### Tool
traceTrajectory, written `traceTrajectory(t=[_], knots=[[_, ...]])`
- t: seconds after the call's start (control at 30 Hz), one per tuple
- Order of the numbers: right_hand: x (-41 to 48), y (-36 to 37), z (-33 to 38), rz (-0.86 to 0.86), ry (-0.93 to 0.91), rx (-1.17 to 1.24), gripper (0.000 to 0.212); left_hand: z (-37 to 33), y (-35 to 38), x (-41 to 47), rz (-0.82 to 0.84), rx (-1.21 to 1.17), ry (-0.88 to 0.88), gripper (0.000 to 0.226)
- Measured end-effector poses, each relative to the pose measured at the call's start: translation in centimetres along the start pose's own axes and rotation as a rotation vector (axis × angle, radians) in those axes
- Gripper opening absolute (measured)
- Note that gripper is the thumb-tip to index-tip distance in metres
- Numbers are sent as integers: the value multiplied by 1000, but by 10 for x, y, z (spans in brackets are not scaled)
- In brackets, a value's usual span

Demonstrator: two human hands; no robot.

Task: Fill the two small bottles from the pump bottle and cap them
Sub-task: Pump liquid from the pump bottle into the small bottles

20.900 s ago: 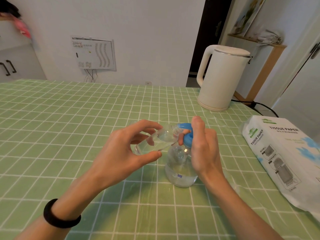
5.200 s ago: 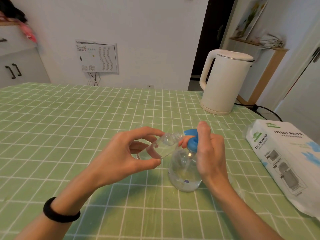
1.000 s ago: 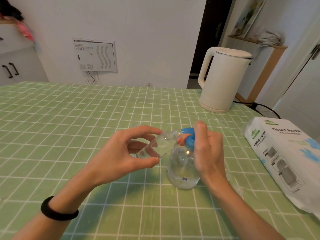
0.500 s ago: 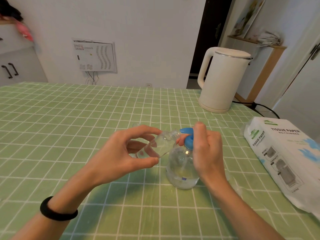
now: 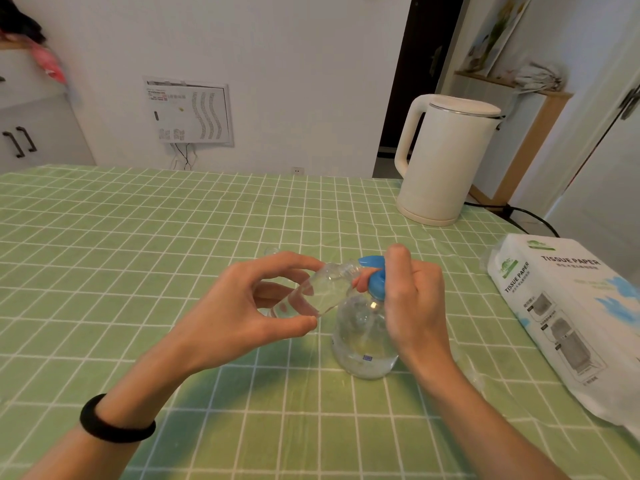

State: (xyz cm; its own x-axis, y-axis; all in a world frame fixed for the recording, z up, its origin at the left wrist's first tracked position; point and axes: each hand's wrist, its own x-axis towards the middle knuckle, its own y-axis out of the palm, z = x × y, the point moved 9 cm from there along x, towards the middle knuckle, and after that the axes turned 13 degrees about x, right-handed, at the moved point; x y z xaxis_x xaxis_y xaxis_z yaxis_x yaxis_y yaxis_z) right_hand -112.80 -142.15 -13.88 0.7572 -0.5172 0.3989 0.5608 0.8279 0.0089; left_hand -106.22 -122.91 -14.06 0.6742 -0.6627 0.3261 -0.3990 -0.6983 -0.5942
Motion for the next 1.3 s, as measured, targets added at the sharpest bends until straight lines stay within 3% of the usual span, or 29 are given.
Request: traceTrajectory(t=[1.3], knots=[[3,-2,-8,-17,17,-27,70,-1,0,0,-8,-25,-2,54]])
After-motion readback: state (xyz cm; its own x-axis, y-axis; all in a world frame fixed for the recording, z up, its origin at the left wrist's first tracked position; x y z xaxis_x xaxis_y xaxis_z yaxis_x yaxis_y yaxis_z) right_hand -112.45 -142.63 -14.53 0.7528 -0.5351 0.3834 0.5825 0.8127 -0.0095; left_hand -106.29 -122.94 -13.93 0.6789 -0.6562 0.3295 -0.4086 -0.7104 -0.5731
